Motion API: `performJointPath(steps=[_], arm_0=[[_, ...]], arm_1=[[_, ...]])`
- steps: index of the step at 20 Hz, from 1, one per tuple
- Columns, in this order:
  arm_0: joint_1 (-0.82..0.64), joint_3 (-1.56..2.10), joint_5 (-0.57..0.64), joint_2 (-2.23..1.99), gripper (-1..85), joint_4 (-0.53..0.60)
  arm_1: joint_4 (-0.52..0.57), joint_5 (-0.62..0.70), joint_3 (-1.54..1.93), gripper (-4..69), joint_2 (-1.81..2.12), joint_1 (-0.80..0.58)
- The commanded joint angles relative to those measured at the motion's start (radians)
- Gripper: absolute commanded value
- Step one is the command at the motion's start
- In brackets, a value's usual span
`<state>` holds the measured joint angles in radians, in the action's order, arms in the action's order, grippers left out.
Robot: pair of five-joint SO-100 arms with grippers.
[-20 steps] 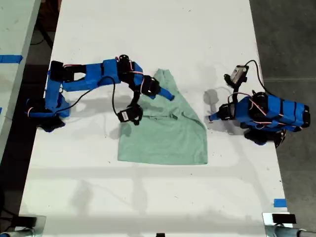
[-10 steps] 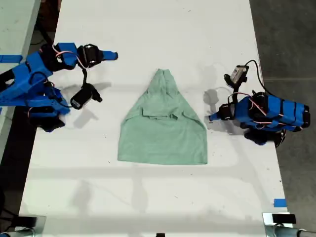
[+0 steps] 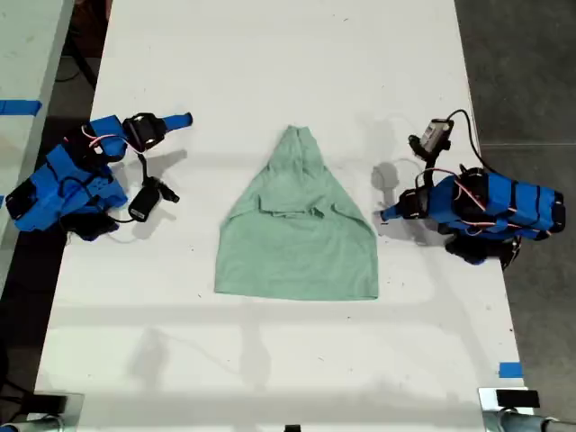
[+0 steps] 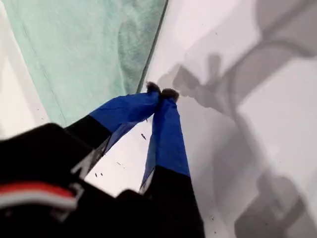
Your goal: Fold t shirt
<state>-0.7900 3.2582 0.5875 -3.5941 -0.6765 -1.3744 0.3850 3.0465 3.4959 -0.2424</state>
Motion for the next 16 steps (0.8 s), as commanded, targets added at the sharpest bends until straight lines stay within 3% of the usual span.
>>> performJointPath(steps=[1, 16], arm_0=[[-0.02, 0.041, -0.029, -0.011, -0.2, -0.003], [-0.026, 0.041, -0.037, -0.011, -0.2, -0.009]], arm_1=[[0.011, -0.009, 0.049, 0.8, 0.008, 0.009], [0.011, -0.014, 0.049, 0.8, 0.008, 0.014]])
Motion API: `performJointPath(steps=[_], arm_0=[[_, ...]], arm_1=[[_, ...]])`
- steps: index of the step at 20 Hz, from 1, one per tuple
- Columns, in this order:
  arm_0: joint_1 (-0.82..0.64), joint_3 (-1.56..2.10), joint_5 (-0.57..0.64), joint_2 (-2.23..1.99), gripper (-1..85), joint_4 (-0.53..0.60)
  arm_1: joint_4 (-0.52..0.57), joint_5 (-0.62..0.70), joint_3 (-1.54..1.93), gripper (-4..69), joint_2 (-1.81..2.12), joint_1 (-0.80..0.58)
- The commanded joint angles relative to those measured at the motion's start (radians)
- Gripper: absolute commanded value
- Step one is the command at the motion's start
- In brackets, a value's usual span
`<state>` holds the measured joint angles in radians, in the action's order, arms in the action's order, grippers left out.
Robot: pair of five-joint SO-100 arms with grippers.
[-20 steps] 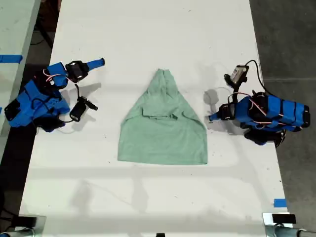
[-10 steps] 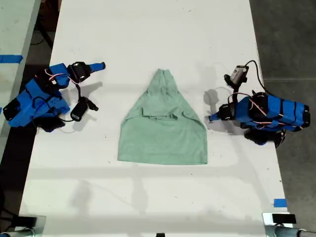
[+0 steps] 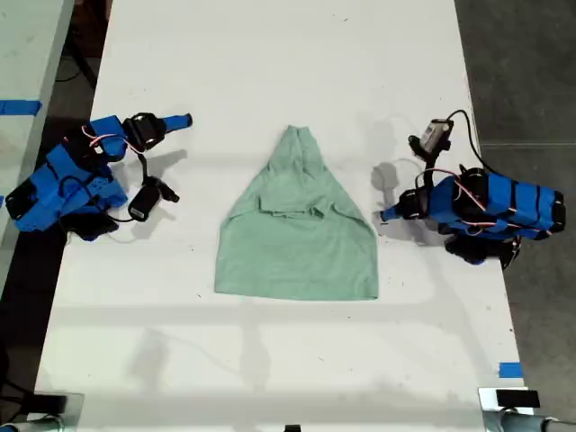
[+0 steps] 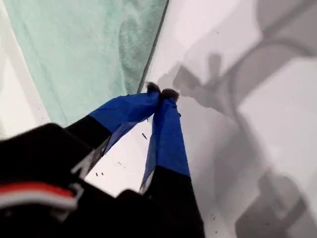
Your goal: Fold t shirt
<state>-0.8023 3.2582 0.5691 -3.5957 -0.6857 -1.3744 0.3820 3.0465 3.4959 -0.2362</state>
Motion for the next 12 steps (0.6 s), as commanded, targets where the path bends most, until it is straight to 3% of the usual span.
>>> performJointPath(steps=[1, 12], arm_0=[[-0.015, 0.041, -0.023, -0.009, -0.2, -0.003], [-0.037, 0.041, -0.052, -0.009, -0.2, -0.017]], arm_1=[[0.011, -0.011, 0.049, 0.8, 0.008, 0.009], [0.011, -0.017, 0.049, 0.8, 0.008, 0.026]])
